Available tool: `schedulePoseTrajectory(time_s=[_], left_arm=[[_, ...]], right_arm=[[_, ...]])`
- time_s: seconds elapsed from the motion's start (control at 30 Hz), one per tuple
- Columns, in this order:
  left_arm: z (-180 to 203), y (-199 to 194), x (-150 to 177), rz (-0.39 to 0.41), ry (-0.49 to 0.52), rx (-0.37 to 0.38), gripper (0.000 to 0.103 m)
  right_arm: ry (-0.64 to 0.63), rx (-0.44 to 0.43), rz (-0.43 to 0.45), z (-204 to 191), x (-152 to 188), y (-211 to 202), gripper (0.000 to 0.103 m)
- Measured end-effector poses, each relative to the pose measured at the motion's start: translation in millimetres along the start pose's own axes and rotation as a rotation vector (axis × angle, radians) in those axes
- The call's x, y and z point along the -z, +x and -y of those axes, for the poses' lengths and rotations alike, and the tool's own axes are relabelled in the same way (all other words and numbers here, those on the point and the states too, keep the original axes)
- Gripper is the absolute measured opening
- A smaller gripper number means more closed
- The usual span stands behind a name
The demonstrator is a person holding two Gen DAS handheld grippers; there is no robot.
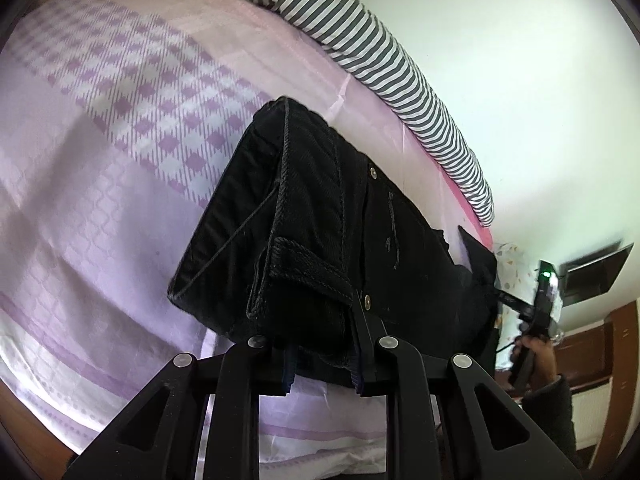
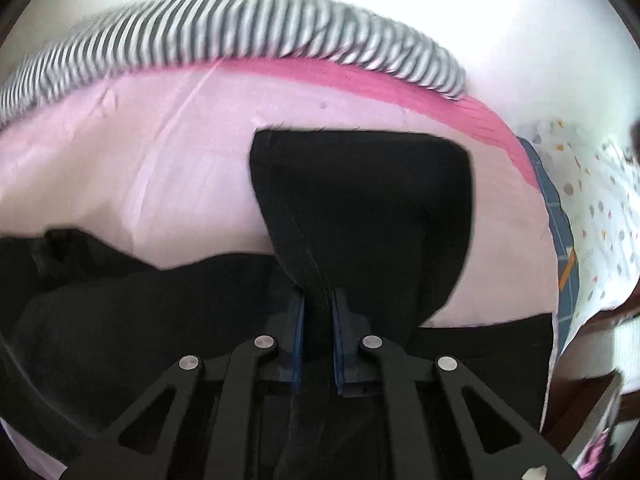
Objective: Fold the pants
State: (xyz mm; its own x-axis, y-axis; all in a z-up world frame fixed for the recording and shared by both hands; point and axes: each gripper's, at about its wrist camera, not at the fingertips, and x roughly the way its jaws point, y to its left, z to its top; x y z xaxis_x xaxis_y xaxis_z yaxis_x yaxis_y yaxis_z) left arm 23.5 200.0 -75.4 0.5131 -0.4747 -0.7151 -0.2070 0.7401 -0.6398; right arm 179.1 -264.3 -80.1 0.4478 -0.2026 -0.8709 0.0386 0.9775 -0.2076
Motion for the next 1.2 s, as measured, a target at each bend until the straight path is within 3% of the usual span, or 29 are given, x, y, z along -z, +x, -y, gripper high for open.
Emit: schedulePoseTrajectory(time_s=[0.2,0.33,0.6,0.7,0.97,1.2], left_arm=[[3,3,2,-0.005,0.040,-0.037,0.021],[-2,7,7,-0.035,0.041,-0.042,0.020],[-2,16,9,-0.073,0.081,-0.090,0.020],[-6,18,7,-0.087,0.067,-0.088,0.020],[-2,10,-12,-0.058,0.108,-0.111,0.019],[-11,14,-17,-0.082,0.118,-0.109,0.019]], right_arm=[[0.185,0.060,0.058,71,26,-26,0.009],[0.378,0.016,0.042,121,82,-24,0.009],[0.724,-0.251,-0.035,163,166,13,0.009],[0.744,-0.294,-0.013,167,174,13,0.009],[0.720,-0.267,0.007,152,188,-6,0.009],[0.744,-0.277,0.002,151,207,-9,0.008]])
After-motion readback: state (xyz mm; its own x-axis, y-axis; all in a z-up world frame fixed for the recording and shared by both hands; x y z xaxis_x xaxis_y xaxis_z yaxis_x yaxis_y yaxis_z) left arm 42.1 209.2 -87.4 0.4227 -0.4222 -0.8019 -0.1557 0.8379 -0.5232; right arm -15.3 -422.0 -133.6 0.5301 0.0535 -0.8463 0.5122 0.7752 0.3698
